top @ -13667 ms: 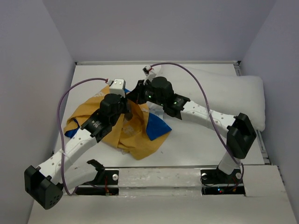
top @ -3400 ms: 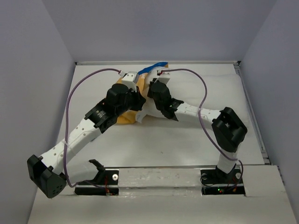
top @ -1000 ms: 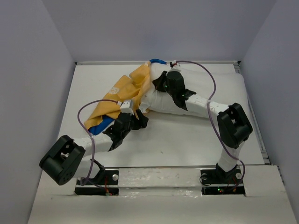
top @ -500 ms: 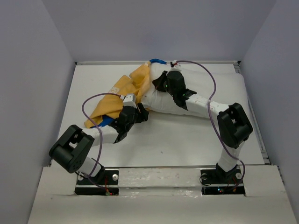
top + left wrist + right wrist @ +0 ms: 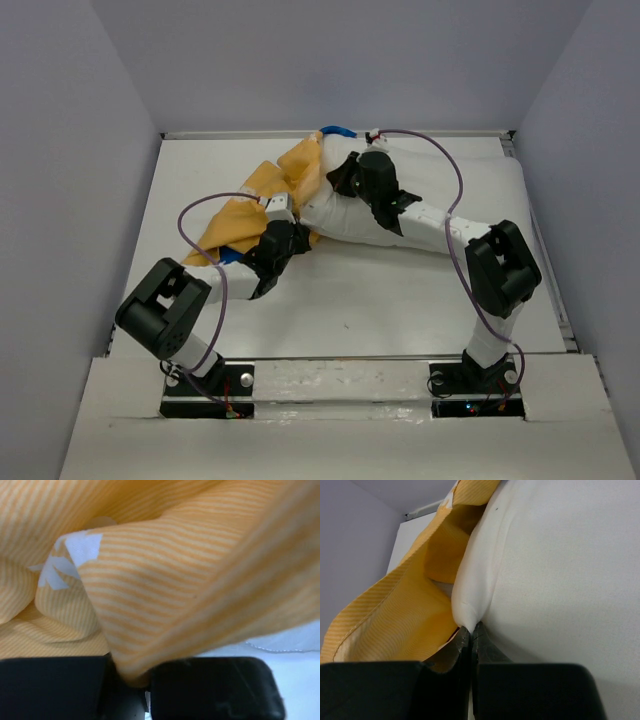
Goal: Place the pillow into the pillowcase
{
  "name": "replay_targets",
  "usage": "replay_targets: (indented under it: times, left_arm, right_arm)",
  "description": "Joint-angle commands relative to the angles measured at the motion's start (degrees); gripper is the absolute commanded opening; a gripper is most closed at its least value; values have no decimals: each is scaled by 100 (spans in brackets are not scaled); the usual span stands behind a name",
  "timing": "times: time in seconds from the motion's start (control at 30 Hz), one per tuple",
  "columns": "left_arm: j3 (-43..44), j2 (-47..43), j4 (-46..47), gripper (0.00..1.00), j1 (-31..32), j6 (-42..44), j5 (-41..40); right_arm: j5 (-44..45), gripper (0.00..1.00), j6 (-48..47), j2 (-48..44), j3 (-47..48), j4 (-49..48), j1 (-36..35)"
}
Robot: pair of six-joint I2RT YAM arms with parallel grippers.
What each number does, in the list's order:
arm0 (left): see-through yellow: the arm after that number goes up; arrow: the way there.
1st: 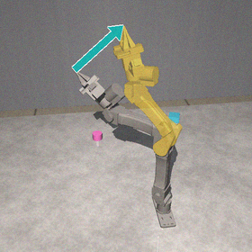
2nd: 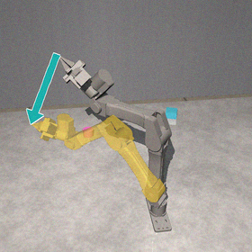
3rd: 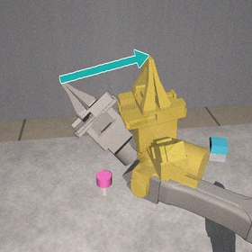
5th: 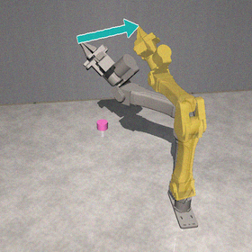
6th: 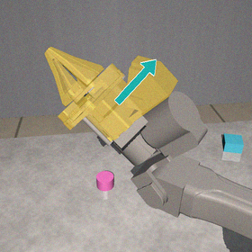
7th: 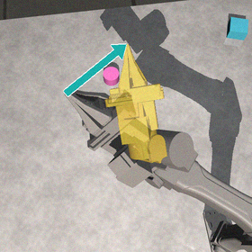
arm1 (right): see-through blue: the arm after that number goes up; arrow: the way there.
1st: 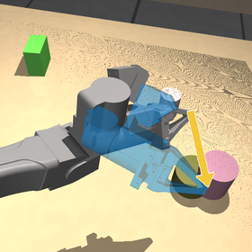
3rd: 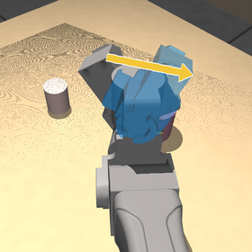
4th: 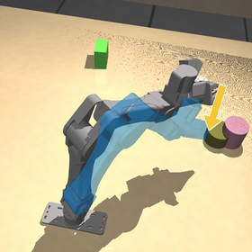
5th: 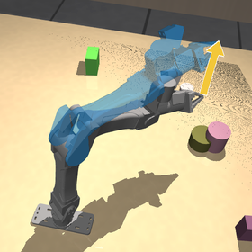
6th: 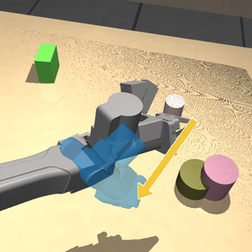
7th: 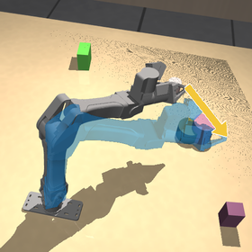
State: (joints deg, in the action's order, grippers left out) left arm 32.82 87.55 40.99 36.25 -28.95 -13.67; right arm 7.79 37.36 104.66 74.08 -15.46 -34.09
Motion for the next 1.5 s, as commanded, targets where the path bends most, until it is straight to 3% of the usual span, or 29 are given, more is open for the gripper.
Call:
replay_targets:
  times: [0.0,0.17,0.33,0.57,0.87,0.9,1.0,1.17,1.27,1.4,1.47]
  left_arm:
    - [-266,-246,330,0,-39,56,-93]
    - [-723,-1010,164,0,31,153,338]
    - [-1128,-2335,-651,0,163,214,883]
    - [-1094,-3534,-1523,0,260,-40,1857]
    - [-663,-3218,-2368,0,655,-84,2369]
    - [-671,-3200,-2359,7,664,-85,2317]
    - [-628,-3165,-2324,14,664,-58,1975]
    - [-443,-2981,-2280,39,664,3,1429]
    - [-399,-2796,-1982,39,664,-5,1051]
    - [-276,-2471,-1762,25,664,30,1016]
    - [-241,-2453,-1586,23,664,-5,893]
  right_arm:
    - [108,0,52,-341,71,-343,183]
    - [82,0,78,-341,255,-308,315]
    - [196,0,-80,-218,650,-212,315]
    - [555,0,87,-113,476,-633,315]
    - [1198,0,-449,-314,598,-730,394]
    - [1242,0,-528,-350,633,-721,394]
    - [1138,0,-643,-473,651,-668,394]
    - [909,0,-406,-543,214,-773,394]
    - [777,0,-309,-570,80,-871,394]
    - [540,0,-256,-587,-70,-950,394]
    - [487,0,-212,-587,-201,-1002,394]
